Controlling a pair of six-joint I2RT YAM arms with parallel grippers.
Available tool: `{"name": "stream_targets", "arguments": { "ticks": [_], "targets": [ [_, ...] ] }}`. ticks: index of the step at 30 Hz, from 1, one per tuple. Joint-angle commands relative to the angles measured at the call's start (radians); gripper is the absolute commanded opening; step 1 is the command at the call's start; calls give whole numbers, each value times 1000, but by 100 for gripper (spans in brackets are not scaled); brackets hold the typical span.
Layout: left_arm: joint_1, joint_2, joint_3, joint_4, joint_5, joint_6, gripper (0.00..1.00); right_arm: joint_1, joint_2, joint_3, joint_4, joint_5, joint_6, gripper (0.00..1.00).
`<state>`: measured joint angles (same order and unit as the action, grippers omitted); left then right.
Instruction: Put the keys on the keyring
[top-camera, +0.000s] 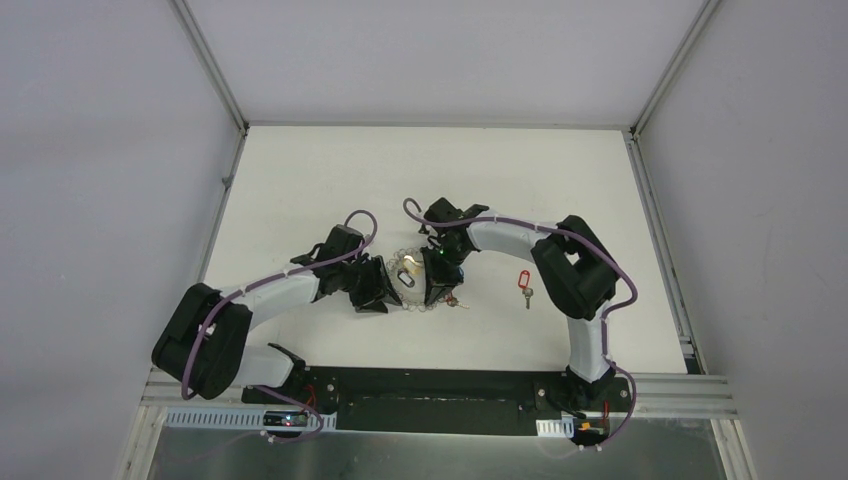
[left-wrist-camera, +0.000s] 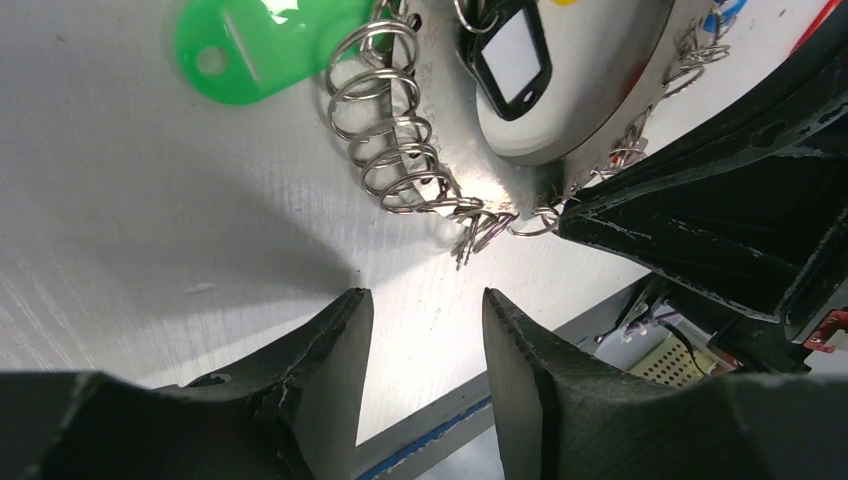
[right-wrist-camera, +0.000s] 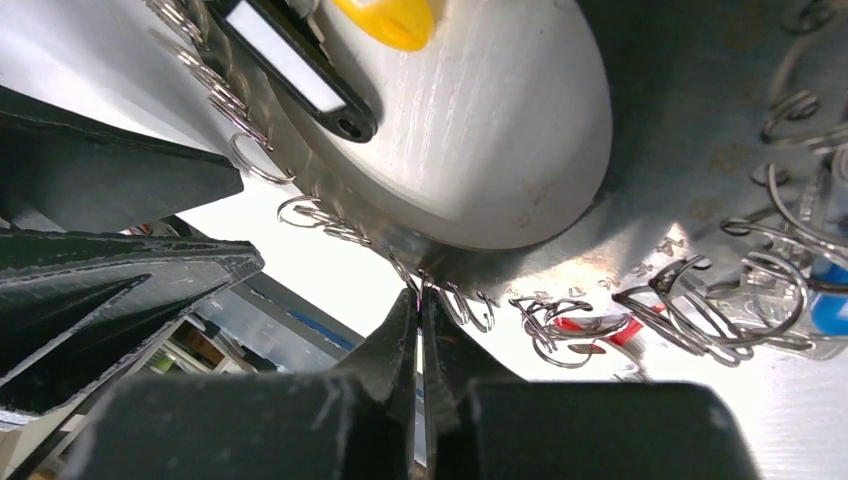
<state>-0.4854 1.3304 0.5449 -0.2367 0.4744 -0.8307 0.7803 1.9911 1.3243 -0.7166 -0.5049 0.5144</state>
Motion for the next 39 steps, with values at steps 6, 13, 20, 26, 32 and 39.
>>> {"name": "stream_targets", "arguments": {
  "ticks": [6, 13, 20, 26, 32, 39],
  "targets": [
    [-10, -150, 6, -24, -38, 35, 47, 12, -144, 59, -91, 29, -156, 0],
    [-10, -302, 25, -55, -29, 100, 47, 15, -217, 63, -104, -25, -256, 0],
    [-10, -523, 85, -89, -29, 199, 48, 18, -354, 62, -65, -56, -351, 0],
    [-10, -617, 141, -47, 101, 361, 50, 17, -521, 9, 70, -50, -392, 0],
    [-10, -622, 166, 115, 268, 425, 51, 17, -734, -187, 346, -131, -537, 0],
    [-31, -599, 149, 387, 383, 455, 51, 18, -917, -351, 611, -232, -623, 0]
  ]
}}
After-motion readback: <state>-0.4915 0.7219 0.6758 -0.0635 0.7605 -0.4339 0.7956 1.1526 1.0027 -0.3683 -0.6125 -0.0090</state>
